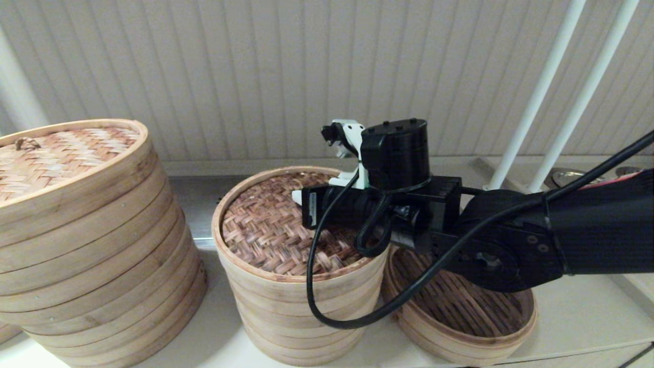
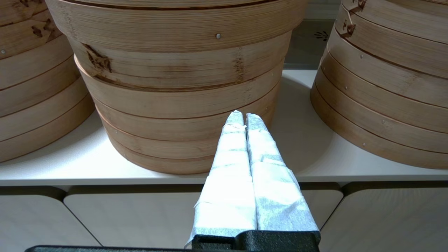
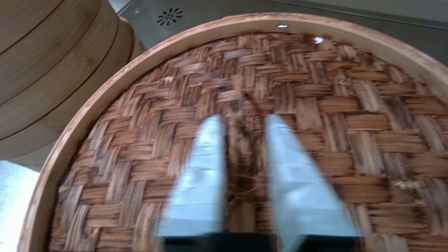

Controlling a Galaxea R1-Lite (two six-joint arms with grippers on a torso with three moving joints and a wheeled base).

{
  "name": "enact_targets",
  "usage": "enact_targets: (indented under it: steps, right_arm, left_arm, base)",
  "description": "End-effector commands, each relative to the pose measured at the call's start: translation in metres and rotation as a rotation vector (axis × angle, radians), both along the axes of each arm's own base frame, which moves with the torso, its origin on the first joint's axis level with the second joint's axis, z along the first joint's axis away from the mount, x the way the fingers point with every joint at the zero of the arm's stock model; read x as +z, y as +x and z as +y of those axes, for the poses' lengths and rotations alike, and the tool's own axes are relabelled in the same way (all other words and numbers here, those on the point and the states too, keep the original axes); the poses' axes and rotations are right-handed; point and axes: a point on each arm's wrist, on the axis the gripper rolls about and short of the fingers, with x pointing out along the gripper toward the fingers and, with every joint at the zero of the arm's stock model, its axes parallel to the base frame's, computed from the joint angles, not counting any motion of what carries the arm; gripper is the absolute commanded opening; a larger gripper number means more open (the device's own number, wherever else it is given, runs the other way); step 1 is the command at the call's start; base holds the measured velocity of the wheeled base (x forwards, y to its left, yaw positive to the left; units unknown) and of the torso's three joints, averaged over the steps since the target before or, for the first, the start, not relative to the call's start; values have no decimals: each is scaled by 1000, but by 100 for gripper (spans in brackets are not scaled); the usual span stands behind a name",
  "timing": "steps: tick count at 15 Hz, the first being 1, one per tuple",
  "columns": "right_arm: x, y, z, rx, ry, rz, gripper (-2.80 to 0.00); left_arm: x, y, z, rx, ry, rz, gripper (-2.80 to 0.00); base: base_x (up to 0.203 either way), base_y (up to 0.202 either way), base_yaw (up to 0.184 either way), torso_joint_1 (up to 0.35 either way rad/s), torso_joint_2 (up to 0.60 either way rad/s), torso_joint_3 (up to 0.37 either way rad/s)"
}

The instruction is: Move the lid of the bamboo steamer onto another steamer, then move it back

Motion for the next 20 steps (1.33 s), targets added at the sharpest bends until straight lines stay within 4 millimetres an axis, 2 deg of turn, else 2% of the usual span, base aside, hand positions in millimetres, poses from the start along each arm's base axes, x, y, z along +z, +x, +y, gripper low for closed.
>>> enact_targets:
  steps: [1, 5, 8, 11, 15, 16, 18, 20]
  right_arm:
    - [1, 0, 0, 1, 5, -4, 0]
    - [8, -1, -4, -7, 19, -18, 0]
    - [31, -10, -19, -20, 55, -65, 0]
    - [60, -11, -65, -114, 98, -128, 0]
    - [74, -19, -135, -280, 98, -169, 0]
    - [74, -24, -153, -324, 91, -179, -280]
    - [73, -40, -182, -394, 71, -202, -280]
    - [64, -64, -203, -432, 44, -209, -280]
  left_arm:
    - [0, 0, 0, 1, 0, 1, -280]
    - [0, 0, 0, 0, 0, -1, -280]
    - [0, 0, 0, 1, 0, -1, -280]
    - [0, 0, 0, 1, 0, -1, -280]
    - [0, 0, 0, 1, -2, -1, -280]
    - [0, 0, 0, 1, 0, -1, -280]
    - [0, 0, 0, 1, 0, -1, -280]
    - [0, 0, 0, 1, 0, -1, -280]
  base:
    - [0, 0, 0, 0, 0, 0]
    - [0, 0, 0, 0, 0, 0]
    - [0, 0, 0, 0, 0, 0]
    - [0, 0, 0, 0, 0, 0]
    - [0, 0, 0, 0, 0, 0]
    - [0, 0, 0, 0, 0, 0]
    - [0, 0, 0, 0, 0, 0]
    - [0, 0, 0, 0, 0, 0]
